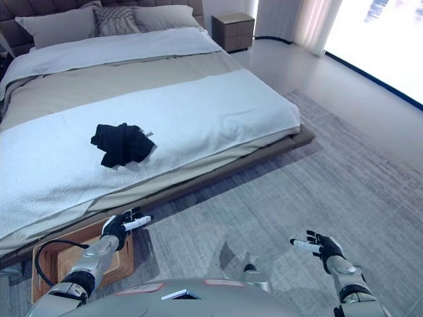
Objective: Put the clothes on the bed into the basket.
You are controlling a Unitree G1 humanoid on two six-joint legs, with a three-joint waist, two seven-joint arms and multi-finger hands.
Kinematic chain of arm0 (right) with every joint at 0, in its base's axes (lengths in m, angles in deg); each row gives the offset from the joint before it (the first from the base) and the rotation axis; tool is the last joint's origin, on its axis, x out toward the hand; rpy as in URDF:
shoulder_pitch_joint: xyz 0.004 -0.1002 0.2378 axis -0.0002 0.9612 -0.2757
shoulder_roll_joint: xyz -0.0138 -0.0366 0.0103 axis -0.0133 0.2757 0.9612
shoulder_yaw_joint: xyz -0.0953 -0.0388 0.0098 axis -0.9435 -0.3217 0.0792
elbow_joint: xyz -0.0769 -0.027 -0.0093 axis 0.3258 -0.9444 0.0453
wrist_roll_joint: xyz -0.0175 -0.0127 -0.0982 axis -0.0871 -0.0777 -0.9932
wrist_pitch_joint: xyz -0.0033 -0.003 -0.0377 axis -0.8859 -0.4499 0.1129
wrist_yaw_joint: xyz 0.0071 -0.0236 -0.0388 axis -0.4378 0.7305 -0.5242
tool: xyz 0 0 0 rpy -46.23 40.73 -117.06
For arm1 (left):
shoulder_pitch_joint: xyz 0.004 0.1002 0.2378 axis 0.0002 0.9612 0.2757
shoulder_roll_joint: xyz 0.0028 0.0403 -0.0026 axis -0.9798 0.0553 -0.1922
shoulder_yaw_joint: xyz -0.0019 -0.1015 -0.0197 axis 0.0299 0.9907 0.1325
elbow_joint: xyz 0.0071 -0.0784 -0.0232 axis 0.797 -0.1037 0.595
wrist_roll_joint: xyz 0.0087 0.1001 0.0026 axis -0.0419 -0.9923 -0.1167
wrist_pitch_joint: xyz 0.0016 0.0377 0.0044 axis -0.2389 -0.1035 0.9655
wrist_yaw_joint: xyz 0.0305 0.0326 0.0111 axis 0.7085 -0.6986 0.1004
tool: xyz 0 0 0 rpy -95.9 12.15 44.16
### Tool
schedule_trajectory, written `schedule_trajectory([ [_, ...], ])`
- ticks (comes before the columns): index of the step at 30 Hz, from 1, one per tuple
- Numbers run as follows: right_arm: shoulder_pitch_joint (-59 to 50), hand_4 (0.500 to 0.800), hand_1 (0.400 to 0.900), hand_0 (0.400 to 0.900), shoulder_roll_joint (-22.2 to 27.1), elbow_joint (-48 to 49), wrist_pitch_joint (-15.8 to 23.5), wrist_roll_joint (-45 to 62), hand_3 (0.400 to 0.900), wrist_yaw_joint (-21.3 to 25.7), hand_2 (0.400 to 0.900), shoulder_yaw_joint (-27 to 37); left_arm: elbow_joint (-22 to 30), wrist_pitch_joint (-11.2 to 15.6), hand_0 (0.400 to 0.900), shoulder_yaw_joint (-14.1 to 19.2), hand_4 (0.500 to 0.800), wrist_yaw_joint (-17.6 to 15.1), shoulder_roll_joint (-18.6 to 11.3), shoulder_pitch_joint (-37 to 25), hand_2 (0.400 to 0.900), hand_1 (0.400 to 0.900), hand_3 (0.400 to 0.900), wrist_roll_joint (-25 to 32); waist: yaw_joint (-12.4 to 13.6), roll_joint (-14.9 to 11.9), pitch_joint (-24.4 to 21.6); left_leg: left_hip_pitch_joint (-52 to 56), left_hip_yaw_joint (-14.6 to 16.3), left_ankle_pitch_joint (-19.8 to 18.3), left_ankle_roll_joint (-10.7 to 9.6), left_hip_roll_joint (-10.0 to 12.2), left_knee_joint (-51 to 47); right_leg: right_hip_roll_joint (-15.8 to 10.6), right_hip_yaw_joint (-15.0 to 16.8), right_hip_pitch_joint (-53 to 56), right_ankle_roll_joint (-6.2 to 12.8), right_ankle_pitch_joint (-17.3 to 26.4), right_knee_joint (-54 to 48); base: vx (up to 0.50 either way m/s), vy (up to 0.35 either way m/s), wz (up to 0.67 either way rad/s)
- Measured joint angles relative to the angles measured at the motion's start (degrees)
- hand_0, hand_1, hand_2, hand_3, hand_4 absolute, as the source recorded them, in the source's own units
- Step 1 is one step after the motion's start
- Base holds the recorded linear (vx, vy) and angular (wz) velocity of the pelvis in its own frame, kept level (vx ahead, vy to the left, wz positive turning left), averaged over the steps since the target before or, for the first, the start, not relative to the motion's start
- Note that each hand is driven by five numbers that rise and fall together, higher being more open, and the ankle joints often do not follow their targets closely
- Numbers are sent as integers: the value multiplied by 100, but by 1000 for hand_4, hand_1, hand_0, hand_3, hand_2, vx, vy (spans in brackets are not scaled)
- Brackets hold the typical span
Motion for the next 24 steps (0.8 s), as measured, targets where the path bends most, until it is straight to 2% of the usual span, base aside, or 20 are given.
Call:
schedule_trajectory([
  [24,1,800,900,900,-7,-2,9,3,900,-1,900,-2,-10,6,900,0,800,-8,-1,-10,900,900,900,92,2,-11,3,13,13,-8,-17,-1,9,8,48,6,-3,0,20,7,3,2],
])
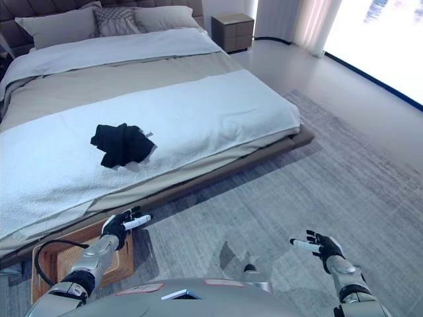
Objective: Put the clothes on the bed into the basket.
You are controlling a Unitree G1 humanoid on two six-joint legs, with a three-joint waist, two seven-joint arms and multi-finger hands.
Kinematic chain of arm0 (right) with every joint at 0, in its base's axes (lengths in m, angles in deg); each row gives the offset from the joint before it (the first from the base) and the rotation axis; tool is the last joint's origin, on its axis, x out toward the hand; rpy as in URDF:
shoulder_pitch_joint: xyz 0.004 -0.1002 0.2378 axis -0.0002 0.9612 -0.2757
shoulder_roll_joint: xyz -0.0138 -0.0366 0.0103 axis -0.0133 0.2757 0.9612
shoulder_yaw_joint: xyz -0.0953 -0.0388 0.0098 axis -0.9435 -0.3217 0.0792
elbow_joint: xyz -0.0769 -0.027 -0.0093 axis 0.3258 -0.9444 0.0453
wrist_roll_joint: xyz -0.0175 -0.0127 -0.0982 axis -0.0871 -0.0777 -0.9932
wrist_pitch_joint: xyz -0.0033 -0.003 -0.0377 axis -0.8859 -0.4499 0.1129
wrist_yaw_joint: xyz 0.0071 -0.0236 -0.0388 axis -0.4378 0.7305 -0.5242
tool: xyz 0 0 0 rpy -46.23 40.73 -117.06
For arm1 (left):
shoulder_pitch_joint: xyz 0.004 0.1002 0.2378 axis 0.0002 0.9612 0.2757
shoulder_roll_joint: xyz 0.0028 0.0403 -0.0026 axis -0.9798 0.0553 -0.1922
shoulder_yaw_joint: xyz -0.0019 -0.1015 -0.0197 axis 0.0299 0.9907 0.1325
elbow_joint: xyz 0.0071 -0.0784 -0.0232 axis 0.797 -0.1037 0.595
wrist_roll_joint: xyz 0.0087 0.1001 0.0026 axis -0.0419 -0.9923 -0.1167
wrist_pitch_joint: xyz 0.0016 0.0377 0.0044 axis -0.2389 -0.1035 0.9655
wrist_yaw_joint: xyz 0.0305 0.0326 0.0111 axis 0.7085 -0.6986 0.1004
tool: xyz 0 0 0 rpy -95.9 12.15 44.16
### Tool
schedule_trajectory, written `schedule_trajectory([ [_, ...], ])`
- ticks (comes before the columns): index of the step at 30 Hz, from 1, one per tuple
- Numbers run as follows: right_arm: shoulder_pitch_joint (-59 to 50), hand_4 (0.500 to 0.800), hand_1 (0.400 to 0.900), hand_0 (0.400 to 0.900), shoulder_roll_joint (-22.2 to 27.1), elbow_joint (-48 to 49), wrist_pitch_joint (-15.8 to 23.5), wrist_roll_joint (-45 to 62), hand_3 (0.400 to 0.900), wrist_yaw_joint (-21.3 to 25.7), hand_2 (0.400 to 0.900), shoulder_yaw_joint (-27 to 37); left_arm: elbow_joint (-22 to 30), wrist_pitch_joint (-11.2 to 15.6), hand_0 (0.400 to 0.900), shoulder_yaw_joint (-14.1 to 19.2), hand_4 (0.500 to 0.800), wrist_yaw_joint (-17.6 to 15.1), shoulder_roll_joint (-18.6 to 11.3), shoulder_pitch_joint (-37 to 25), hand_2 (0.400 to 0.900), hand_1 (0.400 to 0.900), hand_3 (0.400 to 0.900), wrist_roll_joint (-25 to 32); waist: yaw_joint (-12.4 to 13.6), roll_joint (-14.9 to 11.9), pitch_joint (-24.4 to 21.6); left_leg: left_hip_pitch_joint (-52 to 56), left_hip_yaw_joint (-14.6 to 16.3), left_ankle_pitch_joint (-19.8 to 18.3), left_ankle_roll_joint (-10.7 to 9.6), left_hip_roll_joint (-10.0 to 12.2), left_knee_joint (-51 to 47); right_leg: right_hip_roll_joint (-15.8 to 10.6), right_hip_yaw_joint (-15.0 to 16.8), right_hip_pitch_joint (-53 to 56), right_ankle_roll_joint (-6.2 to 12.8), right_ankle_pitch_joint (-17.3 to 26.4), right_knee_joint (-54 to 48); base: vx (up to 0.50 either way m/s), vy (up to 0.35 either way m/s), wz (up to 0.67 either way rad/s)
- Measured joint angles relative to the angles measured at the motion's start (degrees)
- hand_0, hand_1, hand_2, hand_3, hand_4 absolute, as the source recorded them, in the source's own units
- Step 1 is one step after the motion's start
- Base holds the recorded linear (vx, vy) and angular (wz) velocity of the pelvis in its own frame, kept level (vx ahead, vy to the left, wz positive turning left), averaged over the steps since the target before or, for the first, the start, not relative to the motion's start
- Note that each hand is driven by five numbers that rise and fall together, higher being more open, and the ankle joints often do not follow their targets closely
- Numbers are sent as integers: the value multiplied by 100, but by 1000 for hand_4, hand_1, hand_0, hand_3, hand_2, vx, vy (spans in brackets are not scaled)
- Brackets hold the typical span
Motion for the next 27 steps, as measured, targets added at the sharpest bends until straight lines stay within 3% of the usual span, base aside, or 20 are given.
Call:
schedule_trajectory([
  [9,-46,800,900,900,-16,-80,36,186,900,22,900,2,-9,24,900,0,800,-115,16,-133,900,900,900,5,-6,-177,275,-476,-129,-175,-61,-59,560,-200,-134,-217,-16,-14,217,-14,116,25],
  [13,-53,800,900,900,-21,-115,38,193,900,35,900,4,-14,28,900,0,800,-118,24,-165,900,900,900,5,4,-153,292,-468,-117,-183,27,-193,510,-318,-97,-303,-2,-27,383,-1,201,-5],
  [17,-106,800,900,900,-31,-153,42,194,900,36,900,5,-16,34,900,-42,800,-114,51,-259,900,900,900,6,-1,-235,373,-520,-163,-142,321,-472,536,-675,-27,-595,98,-217,955,-12,265,28],
  [18,-101,800,900,900,-46,-176,45,194,900,32,900,4,0,39,900,-67,800,-103,36,-284,900,900,900,5,-1,-311,408,-499,-179,-180,378,-652,549,-802,31,-635,128,-280,1124,-34,252,51],
  [19,-66,800,900,900,-33,-193,46,197,900,44,900,10,-1,37,900,-210,800,-105,48,-396,900,900,900,5,-22,-387,511,-544,-342,-215,642,-826,719,-987,45,-655,177,-248,1381,-19,193,45],
  [20,-39,800,900,900,-27,-217,57,201,900,48,900,14,9,38,900,-258,800,-89,63,-428,900,900,900,2,-17,-411,536,-590,-340,-306,555,-916,834,-1044,44,-724,180,-257,1534,8,141,50],
  [21,-14,800,900,900,-56,-238,43,210,900,38,900,4,12,45,900,-259,800,-102,79,-468,900,900,900,3,1,-447,544,-657,-357,-405,601,-969,982,-1170,156,-821,201,-205,1722,58,75,55],
  [23,35,800,900,900,-206,-269,43,220,900,16,900,-1,-11,34,900,-259,800,-101,72,-480,900,900,900,2,-27,-377,591,-704,-474,-473,720,-956,1099,-1200,394,-1123,255,163,2290,127,12,64],
  [24,94,800,900,900,-277,-306,27,220,900,-70,900,-35,-9,38,900,-258,800,-108,60,-507,900,900,900,2,-27,-315,620,-732,-604,-438,887,-915,1084,-1185,543,-1363,256,188,2672,156,-27,60],
  [27,117,800,900,900,-295,-331,30,224,900,-84,900,-39,-19,34,900,-267,800,-115,-39,-502,900,900,900,3,-166,-318,640,-760,-980,-335,1188,-935,1020,-1133,673,-1333,271,181,2349,192,-56,55],
])
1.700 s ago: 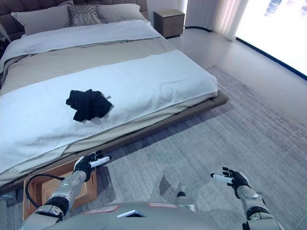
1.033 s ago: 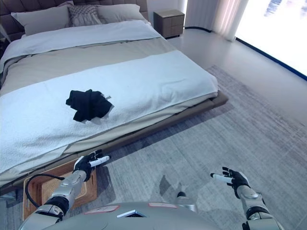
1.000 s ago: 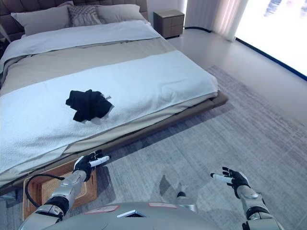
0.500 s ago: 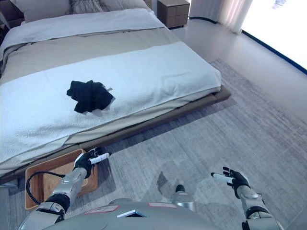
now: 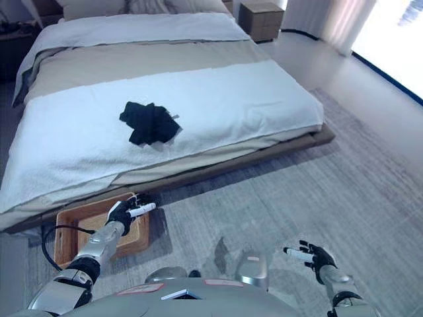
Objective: Put the clothes on the bed into the basket.
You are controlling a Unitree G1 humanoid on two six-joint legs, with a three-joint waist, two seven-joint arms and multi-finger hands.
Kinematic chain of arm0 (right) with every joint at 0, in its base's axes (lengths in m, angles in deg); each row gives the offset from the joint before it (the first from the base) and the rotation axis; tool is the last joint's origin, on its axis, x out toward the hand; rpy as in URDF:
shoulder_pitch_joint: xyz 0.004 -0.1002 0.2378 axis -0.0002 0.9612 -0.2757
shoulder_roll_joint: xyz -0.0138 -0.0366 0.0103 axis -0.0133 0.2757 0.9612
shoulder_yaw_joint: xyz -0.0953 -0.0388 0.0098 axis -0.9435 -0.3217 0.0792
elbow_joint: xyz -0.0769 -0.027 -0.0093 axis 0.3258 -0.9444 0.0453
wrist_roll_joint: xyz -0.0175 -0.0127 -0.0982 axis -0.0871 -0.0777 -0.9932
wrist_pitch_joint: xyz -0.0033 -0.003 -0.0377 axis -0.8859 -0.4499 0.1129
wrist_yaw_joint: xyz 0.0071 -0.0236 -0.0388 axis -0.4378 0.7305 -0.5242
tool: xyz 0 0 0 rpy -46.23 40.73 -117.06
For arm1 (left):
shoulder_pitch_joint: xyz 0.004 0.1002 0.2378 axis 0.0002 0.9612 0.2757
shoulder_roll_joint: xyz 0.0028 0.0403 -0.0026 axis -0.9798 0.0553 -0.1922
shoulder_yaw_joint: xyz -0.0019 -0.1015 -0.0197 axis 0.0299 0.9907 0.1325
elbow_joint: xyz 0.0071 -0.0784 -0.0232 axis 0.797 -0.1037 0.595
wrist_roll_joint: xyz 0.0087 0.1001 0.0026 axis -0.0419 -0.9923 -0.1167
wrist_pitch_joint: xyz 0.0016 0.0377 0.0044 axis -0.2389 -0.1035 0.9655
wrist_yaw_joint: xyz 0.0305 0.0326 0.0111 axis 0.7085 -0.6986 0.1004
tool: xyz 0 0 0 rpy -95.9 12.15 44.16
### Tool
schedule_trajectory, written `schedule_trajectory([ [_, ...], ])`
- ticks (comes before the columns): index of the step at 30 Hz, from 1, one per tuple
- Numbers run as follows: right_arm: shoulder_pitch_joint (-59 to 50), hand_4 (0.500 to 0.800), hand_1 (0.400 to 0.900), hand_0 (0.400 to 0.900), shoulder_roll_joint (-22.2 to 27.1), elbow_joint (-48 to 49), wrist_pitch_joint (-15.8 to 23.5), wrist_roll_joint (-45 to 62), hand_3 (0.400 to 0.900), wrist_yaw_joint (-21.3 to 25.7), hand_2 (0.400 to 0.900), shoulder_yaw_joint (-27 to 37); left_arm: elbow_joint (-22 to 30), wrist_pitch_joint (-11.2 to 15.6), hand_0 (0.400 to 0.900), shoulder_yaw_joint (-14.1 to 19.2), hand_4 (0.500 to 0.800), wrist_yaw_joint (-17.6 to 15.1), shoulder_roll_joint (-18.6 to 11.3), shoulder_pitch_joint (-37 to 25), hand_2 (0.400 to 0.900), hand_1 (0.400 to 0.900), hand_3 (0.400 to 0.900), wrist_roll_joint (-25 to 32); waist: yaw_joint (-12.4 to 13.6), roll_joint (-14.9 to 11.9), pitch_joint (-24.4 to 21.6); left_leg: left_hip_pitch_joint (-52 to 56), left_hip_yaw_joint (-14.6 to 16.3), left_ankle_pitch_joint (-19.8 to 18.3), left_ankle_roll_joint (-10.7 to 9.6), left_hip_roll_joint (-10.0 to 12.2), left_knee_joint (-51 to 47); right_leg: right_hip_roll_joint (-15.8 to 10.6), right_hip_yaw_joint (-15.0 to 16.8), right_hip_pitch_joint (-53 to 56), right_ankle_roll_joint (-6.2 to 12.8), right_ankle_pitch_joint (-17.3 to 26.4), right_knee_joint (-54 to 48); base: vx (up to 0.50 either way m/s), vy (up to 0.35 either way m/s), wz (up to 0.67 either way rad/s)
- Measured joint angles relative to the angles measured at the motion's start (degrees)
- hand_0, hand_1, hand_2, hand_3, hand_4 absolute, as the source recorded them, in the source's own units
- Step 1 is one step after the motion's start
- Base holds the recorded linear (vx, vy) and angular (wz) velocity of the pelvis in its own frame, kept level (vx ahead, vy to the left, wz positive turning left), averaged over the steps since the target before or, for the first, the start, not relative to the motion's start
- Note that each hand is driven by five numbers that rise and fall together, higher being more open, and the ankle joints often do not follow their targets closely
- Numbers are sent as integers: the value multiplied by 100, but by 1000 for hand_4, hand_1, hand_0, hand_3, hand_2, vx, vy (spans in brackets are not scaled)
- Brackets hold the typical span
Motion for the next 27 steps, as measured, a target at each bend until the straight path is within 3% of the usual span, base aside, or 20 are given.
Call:
schedule_trajectory([
  [2,-31,800,900,900,3,6,13,12,900,8,900,1,-62,2,900,4,800,-30,-24,-3,900,900,900,0,-15,23,41,48,-140,49,88,3,-71,116,203,30,5,6,-647,222,-10,42],
  [6,-44,800,900,900,-49,2,14,48,900,11,900,0,-220,12,900,21,800,-43,-19,3,900,900,900,1,-160,-52,181,261,-454,48,82,-3,-273,314,478,52,343,259,-1886,166,3,30],
  [8,-27,800,900,900,-103,-7,10,53,900,16,900,0,-277,13,900,21,800,-42,-16,16,900,900,900,1,-167,-185,149,369,-552,-31,-67,-17,-328,386,454,77,393,185,-1919,146,-38,34],
  [9,13,800,900,900,-186,-7,10,62,900,20,900,1,-322,13,900,21,800,-41,-59,17,900,900,900,1,-171,-372,87,412,-677,-115,-275,-83,-316,380,411,179,474,-296,-1903,143,-50,34],
  [10,58,800,900,900,-277,-7,11,75,900,24,900,1,-380,12,900,21,800,-42,-128,13,900,900,900,1,-175,-602,-8,405,-746,-193,-518,-186,-249,370,406,309,351,-729,-1938,166,-66,32],
  [11,-19,800,900,900,-269,-4,23,182,900,54,900,13,-435,12,900,10,800,-57,-7,-13,900,900,900,1,-190,-492,1,210,-758,-367,-801,-91,332,465,321,347,427,-588,-1878,156,-65,29],
  [13,-106,800,900,900,-198,13,45,225,900,69,900,13,-421,12,900,6,800,-49,140,-12,900,900,900,0,-198,-277,-47,-114,-633,-692,-890,123,931,709,290,368,419,-582,-1819,165,-72,27],
  [15,-203,800,900,900,-178,11,57,233,900,77,900,13,-363,12,900,5,800,-43,189,-12,900,900,900,0,-204,-202,-63,-46,-687,-969,-1069,317,1118,893,259,441,229,-401,-1610,126,-61,16],
  [23,-75,800,900,900,-131,170,76,270,900,107,900,10,-335,14,900,6,800,-146,175,-101,900,900,900,1,-346,-328,-177,-21,-944,-1216,-944,313,1148,885,465,234,95,-309,-1089,173,-104,20],
  [25,-12,800,900,900,-127,160,48,269,900,125,900,1,-384,7,900,7,800,-206,169,-103,900,900,900,4,-475,-212,-243,22,-1015,-1194,-1016,496,1009,1044,370,100,82,-337,-1002,210,-143,33],
  [27,23,800,900,900,-104,140,48,271,900,155,900,1,-553,6,900,-6,800,-254,157,-183,900,900,900,9,-598,-106,-289,87,-1130,-1151,-1149,649,836,1109,210,118,-70,-411,-927,193,-173,41],
])
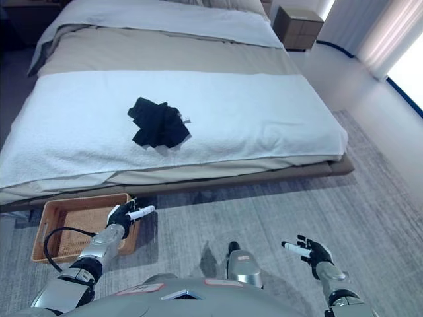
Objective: Put the clothes on the bed into the basket.
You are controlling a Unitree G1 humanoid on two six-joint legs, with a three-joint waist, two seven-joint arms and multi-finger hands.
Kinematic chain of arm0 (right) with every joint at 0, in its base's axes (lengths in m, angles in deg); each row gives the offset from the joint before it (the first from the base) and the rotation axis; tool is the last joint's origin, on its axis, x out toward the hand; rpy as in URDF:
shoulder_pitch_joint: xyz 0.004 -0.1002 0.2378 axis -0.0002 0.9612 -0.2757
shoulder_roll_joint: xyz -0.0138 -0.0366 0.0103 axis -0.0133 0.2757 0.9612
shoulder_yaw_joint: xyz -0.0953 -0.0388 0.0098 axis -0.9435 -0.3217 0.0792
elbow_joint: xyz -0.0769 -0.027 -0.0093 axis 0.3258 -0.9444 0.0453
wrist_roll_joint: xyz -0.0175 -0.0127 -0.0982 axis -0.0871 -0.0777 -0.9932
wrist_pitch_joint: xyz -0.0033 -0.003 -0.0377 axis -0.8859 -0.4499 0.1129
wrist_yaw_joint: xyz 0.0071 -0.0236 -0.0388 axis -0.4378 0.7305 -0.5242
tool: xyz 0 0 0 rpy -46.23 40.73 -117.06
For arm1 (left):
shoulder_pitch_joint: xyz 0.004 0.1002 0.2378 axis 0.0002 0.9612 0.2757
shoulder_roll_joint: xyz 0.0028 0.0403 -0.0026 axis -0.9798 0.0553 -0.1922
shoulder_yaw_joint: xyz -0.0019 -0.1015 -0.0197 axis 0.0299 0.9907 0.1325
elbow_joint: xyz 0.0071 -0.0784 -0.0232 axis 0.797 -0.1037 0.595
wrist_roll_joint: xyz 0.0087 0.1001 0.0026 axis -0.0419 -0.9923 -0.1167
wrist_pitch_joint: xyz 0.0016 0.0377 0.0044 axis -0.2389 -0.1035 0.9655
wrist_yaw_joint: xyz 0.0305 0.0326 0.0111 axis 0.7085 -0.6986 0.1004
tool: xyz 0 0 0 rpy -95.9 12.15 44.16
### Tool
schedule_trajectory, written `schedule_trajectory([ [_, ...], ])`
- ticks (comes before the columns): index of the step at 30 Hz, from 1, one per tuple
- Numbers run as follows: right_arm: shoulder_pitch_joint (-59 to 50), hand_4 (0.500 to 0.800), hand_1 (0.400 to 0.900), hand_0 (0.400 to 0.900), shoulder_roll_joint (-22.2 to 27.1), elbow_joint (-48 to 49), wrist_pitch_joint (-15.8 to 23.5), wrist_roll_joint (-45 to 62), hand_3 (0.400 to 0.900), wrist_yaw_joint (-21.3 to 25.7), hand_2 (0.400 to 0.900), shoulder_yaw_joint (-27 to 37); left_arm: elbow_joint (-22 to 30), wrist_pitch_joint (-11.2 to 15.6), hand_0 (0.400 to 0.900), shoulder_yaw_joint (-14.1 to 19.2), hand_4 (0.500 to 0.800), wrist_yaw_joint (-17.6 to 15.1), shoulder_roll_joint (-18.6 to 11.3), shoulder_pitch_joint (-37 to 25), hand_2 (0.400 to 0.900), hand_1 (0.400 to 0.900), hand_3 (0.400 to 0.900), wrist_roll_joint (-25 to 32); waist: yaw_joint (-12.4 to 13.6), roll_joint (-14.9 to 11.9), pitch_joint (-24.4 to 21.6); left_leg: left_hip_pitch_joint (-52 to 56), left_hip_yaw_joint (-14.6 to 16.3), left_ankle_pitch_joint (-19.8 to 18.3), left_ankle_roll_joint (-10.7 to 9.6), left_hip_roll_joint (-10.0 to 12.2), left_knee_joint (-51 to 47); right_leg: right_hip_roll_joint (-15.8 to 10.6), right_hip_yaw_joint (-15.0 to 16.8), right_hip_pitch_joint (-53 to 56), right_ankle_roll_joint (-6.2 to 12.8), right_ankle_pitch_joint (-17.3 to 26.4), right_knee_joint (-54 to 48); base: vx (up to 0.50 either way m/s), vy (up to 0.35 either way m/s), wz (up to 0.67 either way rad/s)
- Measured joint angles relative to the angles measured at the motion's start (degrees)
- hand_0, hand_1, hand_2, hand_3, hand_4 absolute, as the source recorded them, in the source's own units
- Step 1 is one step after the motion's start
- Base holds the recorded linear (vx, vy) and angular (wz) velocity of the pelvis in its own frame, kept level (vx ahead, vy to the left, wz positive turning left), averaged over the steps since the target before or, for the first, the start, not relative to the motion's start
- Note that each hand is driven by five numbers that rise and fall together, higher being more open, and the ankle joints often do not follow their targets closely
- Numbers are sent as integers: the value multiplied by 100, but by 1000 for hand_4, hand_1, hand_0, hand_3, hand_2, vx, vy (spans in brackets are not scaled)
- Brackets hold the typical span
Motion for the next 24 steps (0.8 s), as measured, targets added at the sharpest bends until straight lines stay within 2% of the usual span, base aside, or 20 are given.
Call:
schedule_trajectory([
  [1,22,800,900,900,38,6,7,0,900,3,900,2,-36,-2,900,-11,800,-3,50,-20,900,900,900,0,-44,112,-63,13,-87,6,-46,105,-105,58,-81,-77,-49,-41,174,141,-154,29],
  [2,20,800,900,900,97,-27,13,1,900,5,900,2,-50,-1,900,-72,800,0,131,-128,900,900,900,2,-168,229,-11,174,-213,197,-261,267,-339,108,-211,-368,-110,-168,928,142,-143,16],
  [3,-34,800,900,900,158,-95,19,2,900,-4,900,-1,-47,7,900,-125,800,-2,177,-157,900,900,900,3,-191,395,-13,172,-273,203,-249,397,-404,288,-234,-649,-39,-481,1131,103,-144,16],
  [4,-55,800,900,900,182,-148,20,4,900,12,900,-3,-49,1,900,-135,800,-7,172,-184,900,900,900,9,-220,409,-120,180,-275,204,-249,450,-517,308,-198,-721,-66,-438,898,121,-171,8],
  [5,-26,800,900,900,176,-184,20,3,900,12,900,-5,-51,3,900,-160,800,-14,120,-246,900,900,900,29,-272,272,-216,234,-278,194,-264,383,-650,272,-181,-749,-97,-340,664,113,-172,3],
  [6,-94,800,900,900,223,-264,16,5,900,58,900,2,-63,13,900,-179,800,-67,176,-257,900,900,900,86,-293,415,-269,283,-266,171,-304,544,-749,380,-242,-822,-299,-478,765,113,-171,-6],
  [7,-130,800,900,900,242,-256,24,8,900,83,900,2,-61,7,900,-207,800,-59,186,-270,900,900,900,124,-307,491,-280,253,-241,194,-328,631,-737,454,-280,-825,-321,-534,765,80,-173,-7],
  [8,-208,800,900,900,267,-252,42,12,900,98,900,2,-61,12,900,-209,800,-58,200,-318,900,900,900,127,-308,549,-282,213,-228,211,-356,736,-704,543,-322,-880,-429,-562,802,101,-178,-10],
  [9,-320,800,900,900,270,-263,49,15,900,112,900,2,-95,11,900,-210,800,-69,204,-425,900,900,900,171,-311,576,-266,167,-220,281,-477,814,-629,645,-341,-992,-541,-625,951,107,-185,-7],
  [11,-485,800,900,900,292,-261,55,24,900,122,900,3,-105,7,900,-210,800,-61,235,-507,900,900,900,176,-324,594,-266,115,-152,473,-581,881,-506,796,-369,-997,-643,-730,1020,158,-180,-12],
  [12,-534,800,900,900,297,-260,62,75,900,127,900,2,-111,7,900,-211,800,-61,246,-560,900,900,900,178,-298,575,-270,-1,-122,514,-681,901,-224,838,-346,-983,-712,-776,984,158,-184,-10],
  [14,-568,800,900,900,311,-258,69,135,900,145,900,31,-121,7,900,-212,800,-59,269,-639,900,900,900,179,-277,520,-240,-174,-162,597,-683,866,268,905,-331,-876,-775,-884,883,152,-181,8],
  [16,-576,800,900,900,360,-310,55,151,900,175,900,41,-133,1,900,-219,800,-52,321,-718,900,900,900,227,-171,509,-144,-427,-91,951,-679,876,823,1000,-392,-642,-938,-861,849,122,-156,16],
  [17,-564,800,900,900,371,-329,48,156,900,195,900,38,-145,2,900,-222,800,-53,336,-746,900,900,900,228,-177,478,-116,-410,-1,1043,-656,881,1015,970,-425,-552,-961,-868,793,100,-104,-1],
  [18,-559,800,900,900,388,-369,40,187,900,254,900,38,-146,-1,900,-242,800,-41,357,-813,900,900,900,230,-152,443,-33,-586,73,1372,-649,834,1283,959,-469,-350,-1051,-896,697,101,-89,-3],
  [19,-549,800,900,900,403,-371,38,218,900,271,900,35,-149,4,900,-307,800,-42,358,-885,900,900,900,231,-50,366,45,-668,128,1568,-669,780,1552,933,-433,-193,-1246,-897,571,120,-84,-7],
  [20,-560,800,900,900,424,-374,38,226,900,279,900,34,-147,5,900,-378,800,-44,357,-937,900,900,900,231,30,305,93,-799,207,1505,-675,765,1699,913,-387,-134,-1345,-906,487,135,-49,-17],
  [23,-717,800,900,900,424,-380,49,231,900,356,900,40,-149,-1,900,-458,800,-57,355,-1142,900,900,900,234,148,177,353,-1163,581,1394,-625,652,1070,835,-305,119,-1500,-800,97,174,13,-36],
  [24,-817,800,900,900,419,-380,53,233,900,369,900,40,-148,1,900,-476,800,-67,347,-1232,900,900,900,240,197,154,510,-1428,625,1402,-614,598,621,853,-300,241,-1483,-735,-81,232,37,-50],
])
